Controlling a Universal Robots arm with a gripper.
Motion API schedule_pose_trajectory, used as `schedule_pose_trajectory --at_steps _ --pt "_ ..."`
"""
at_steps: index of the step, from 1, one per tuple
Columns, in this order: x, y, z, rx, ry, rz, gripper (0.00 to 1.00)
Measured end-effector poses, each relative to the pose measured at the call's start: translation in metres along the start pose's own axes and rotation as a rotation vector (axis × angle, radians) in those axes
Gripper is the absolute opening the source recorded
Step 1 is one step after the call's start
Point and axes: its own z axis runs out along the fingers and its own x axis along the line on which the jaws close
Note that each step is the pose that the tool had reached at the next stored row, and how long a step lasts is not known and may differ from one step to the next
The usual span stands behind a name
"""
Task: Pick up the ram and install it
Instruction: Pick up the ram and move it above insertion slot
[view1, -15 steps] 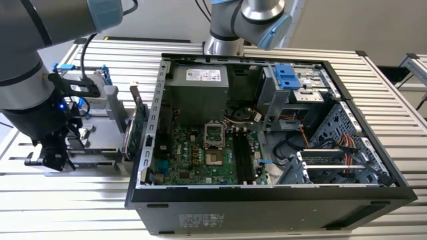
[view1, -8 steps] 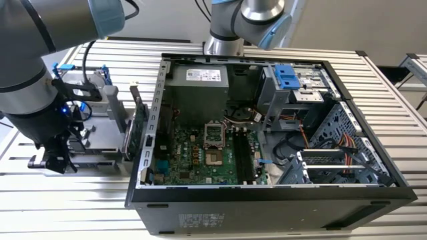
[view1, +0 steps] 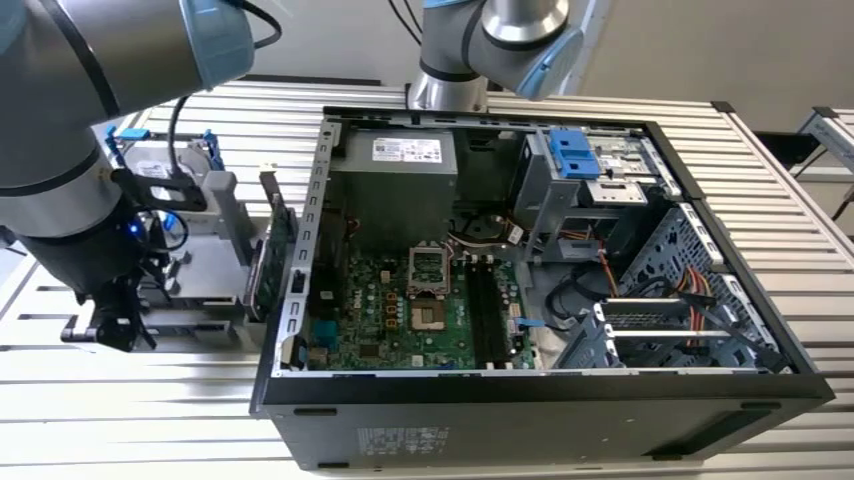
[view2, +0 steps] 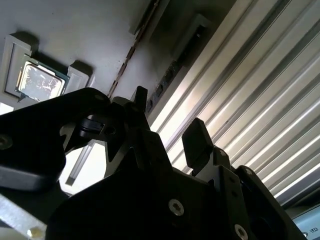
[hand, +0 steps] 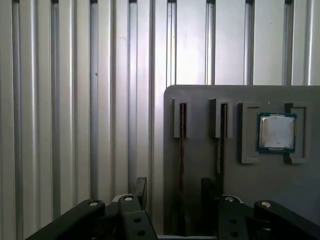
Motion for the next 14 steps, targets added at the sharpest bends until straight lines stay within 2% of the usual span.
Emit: schedule_pose_trajectory --at_steps 4,8,12,14 --pt "-0.0002 -0.0004 0.0043 0.0 -0.0008 0.0 1.0" --pt "-0.0004 -0.0013 0.0096 0.0 -0.0061 0.0 1.0" --pt "-0.0004 -0.0022 0.0145 -0.0002 -0.0173 0.001 1.0" --pt "-0.0005 -0.0027 0.0165 -0.0001 -0.0263 0.001 1.0"
